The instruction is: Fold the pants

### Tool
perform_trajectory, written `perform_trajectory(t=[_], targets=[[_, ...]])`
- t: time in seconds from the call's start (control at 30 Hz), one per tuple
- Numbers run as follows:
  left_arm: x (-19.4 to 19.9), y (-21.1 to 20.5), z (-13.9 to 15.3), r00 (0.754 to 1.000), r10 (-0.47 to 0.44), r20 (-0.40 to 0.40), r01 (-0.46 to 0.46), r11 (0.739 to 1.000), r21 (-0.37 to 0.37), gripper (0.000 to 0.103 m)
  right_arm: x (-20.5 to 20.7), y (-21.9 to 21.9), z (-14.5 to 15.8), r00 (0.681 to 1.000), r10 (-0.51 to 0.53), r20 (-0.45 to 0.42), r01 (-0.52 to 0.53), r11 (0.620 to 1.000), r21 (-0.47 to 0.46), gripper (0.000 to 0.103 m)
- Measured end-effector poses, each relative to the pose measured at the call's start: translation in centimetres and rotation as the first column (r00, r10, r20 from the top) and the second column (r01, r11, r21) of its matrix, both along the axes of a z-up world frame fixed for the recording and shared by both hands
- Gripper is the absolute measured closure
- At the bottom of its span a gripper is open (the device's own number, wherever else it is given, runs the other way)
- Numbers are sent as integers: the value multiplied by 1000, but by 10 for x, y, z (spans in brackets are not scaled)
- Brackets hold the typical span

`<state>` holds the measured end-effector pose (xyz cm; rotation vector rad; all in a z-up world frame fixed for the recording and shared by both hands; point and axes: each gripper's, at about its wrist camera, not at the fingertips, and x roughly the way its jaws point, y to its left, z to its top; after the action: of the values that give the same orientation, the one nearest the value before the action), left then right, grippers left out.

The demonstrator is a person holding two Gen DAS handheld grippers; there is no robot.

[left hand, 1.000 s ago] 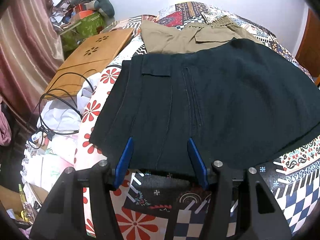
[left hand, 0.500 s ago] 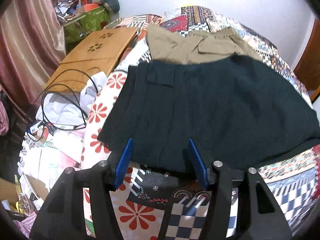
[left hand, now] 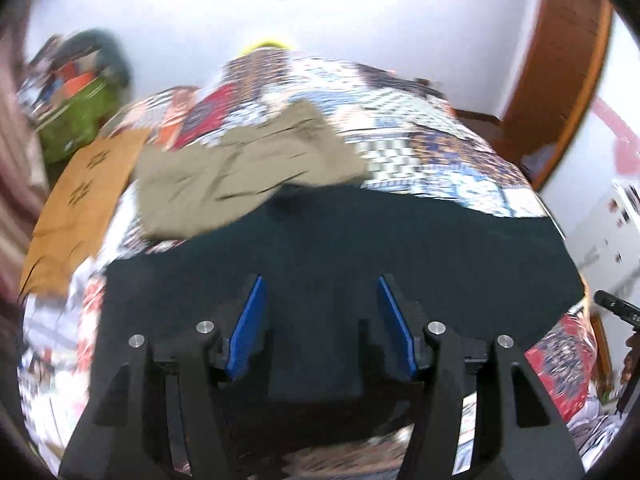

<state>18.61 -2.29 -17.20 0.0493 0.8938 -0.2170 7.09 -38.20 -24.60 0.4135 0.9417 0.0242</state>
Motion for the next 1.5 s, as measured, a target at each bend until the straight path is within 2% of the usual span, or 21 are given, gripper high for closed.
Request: perform_trajectory(t=[0.1, 0.23, 0.47, 0.53, 0.73, 0.83, 0.9, 1.2, 1.37, 1.5], targets=[[8, -35, -2, 997, -80, -17, 81, 997, 14, 45, -5, -7, -10, 1000, -20, -10, 20, 999, 49, 48], [14, -87, -17, 980, -186, -72, 189, 981, 42, 45, -6, -9, -21, 1000, -21, -19, 24, 992, 126, 48], [13, -136, -55, 945, -274, -177, 288, 956, 57, 45, -3, -22, -48, 998, -55, -43, 64, 963, 263, 48], [12, -143, -58, 948, -272, -167, 285, 957, 60, 39, -3, -25, -49, 997, -69, -31, 74, 964, 257, 48], [14, -164, -58, 932, -303, -198, 316, 948, 32, 39, -3, -36, -54, 996, -84, -3, 81, 952, 295, 48], [8, -183, -59, 919, -346, -187, 363, 930, 61, 39, -2, -40, -57, 996, -90, 7, 83, 944, 320, 48], [5, -193, -60, 908, -374, -191, 390, 919, 56, 39, -2, -41, -58, 996, -91, 10, 83, 941, 327, 48], [-9, -252, -72, 842, -497, -210, 523, 848, 91, 34, -3, -41, -56, 995, -95, 15, 84, 937, 338, 48], [-11, -267, -76, 829, -512, -227, 542, 835, 96, 34, 0, -43, -56, 996, -92, 21, 80, 938, 337, 48], [-10, -269, -77, 828, -509, -234, 538, 839, 79, 34, 1, -43, -57, 995, -94, 25, 79, 936, 342, 47]])
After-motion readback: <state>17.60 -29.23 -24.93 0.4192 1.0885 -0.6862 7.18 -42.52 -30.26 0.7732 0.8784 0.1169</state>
